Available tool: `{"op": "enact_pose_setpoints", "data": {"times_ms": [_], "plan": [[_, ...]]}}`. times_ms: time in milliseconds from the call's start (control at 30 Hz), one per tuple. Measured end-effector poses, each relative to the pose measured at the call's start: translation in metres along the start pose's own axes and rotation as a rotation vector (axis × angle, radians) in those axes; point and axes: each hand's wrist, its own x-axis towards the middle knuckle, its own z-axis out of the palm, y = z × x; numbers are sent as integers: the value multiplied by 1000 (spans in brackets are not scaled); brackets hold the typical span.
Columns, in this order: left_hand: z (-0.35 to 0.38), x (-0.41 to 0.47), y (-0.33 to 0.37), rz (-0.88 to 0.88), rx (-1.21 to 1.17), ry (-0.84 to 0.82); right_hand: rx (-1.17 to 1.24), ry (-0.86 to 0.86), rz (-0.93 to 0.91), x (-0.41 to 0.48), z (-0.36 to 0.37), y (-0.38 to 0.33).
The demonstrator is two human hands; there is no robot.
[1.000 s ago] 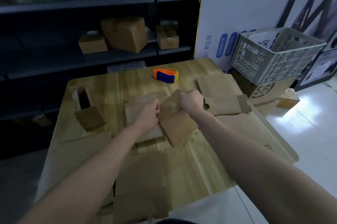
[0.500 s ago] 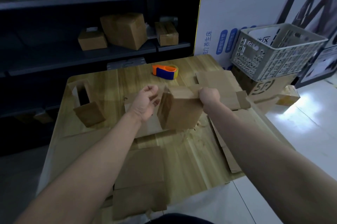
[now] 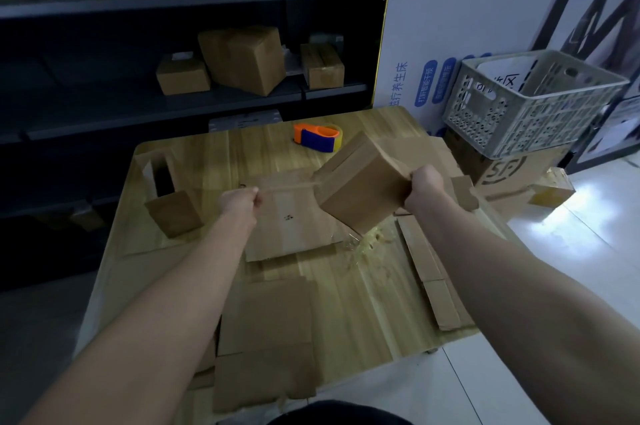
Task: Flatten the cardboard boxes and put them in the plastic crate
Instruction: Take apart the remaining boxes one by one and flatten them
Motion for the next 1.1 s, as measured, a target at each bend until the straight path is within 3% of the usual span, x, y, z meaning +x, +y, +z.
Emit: {"op": "enact_pose_setpoints", "data": {"times_ms": [67, 200, 300, 433, 567, 700, 800, 833, 933, 1000, 1100], "plan": [[-5, 6, -2, 108, 179, 74, 27, 13, 1, 4, -3, 0], [14, -14, -2, 218, 483, -206, -34, -37, -40, -5, 9, 6], [33, -31, -2, 214, 520, -410, -34, -73, 7, -11, 15, 12], [39, -25, -9, 286, 489, -377, -179, -142, 24, -1, 13, 20], [39, -19, -11, 462, 613, -212, -607, -280, -158, -4, 18, 24], [37, -13, -13, 546, 694, -56, -786, -373, -582, -22, 24, 14], [38, -10, -12, 608, 732, -33, -1185, -680, -893, -38, 34, 8], [39, -9, -12, 605, 735, -30, -1392, -696, -950, -40, 37, 7], [37, -4, -16, 639, 738, -49, -1786, -475, -1155, -34, 42, 8], [36, -3, -18, 673, 744, -86, -1813, -436, -1229, -29, 42, 13], [36, 2, -18, 617, 690, -128, -1771, -492, -1164, -21, 39, 20]]}}
